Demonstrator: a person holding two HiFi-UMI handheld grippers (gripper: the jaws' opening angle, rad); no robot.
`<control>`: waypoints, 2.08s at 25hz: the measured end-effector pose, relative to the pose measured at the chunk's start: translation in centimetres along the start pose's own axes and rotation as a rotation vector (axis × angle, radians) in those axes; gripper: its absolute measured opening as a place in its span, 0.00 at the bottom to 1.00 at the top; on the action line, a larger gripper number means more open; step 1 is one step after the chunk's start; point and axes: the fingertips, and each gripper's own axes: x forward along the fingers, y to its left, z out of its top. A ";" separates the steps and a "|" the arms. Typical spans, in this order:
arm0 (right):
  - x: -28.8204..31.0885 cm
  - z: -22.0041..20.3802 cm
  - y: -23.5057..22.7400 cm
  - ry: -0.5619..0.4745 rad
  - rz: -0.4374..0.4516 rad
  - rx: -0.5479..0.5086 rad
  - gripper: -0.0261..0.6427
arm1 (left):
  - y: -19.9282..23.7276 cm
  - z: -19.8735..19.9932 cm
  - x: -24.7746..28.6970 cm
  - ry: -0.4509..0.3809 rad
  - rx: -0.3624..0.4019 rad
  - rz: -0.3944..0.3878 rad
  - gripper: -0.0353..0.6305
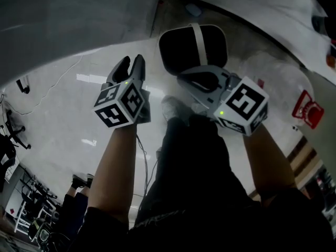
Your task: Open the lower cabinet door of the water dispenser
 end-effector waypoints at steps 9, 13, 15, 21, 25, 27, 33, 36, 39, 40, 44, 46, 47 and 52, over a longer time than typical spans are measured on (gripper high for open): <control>0.8 -0.3 0.6 0.029 0.010 0.009 0.06 | 3.4 1.4 2.7 -0.005 -0.044 0.131 0.30; 1.0 0.2 1.0 0.025 0.018 0.041 0.06 | 3.7 1.8 3.1 -0.018 -0.031 0.151 0.31; 1.2 0.1 1.2 0.025 0.024 0.023 0.06 | 3.8 2.0 3.3 -0.027 -0.042 0.158 0.31; 1.8 0.1 2.2 0.041 0.053 0.039 0.06 | 4.4 2.9 3.6 -0.043 -0.066 0.179 0.30; 2.0 0.2 2.6 0.041 0.062 0.030 0.06 | 4.4 2.8 3.6 -0.041 -0.050 0.185 0.29; 2.0 0.3 2.8 0.043 0.068 0.034 0.06 | 4.4 2.6 3.6 -0.042 -0.056 0.180 0.29; 1.8 0.4 2.9 0.023 0.092 0.071 0.06 | 4.6 2.7 3.6 -0.061 -0.048 0.179 0.29; 1.5 -0.1 2.9 0.039 0.088 0.065 0.06 | 4.4 2.7 3.6 -0.068 -0.046 0.184 0.26; 1.2 -0.6 2.6 0.043 0.092 0.062 0.06 | 4.1 2.6 3.7 -0.068 -0.052 0.189 0.24; 1.0 -0.5 2.6 0.042 0.095 0.066 0.06 | 4.1 2.6 3.7 -0.068 -0.057 0.191 0.24; 0.5 -0.2 2.4 0.041 0.100 0.059 0.06 | 4.1 2.7 3.6 -0.065 -0.065 0.196 0.23; 0.3 -0.2 2.3 0.051 0.101 0.042 0.06 | 4.2 2.8 3.6 -0.065 -0.061 0.194 0.23; 0.1 -0.2 2.2 0.057 0.101 0.029 0.06 | 4.2 2.8 3.6 -0.066 -0.061 0.191 0.23; -0.6 -1.0 2.4 0.073 0.121 0.006 0.06 | 3.8 2.9 3.6 -0.067 -0.070 0.161 0.22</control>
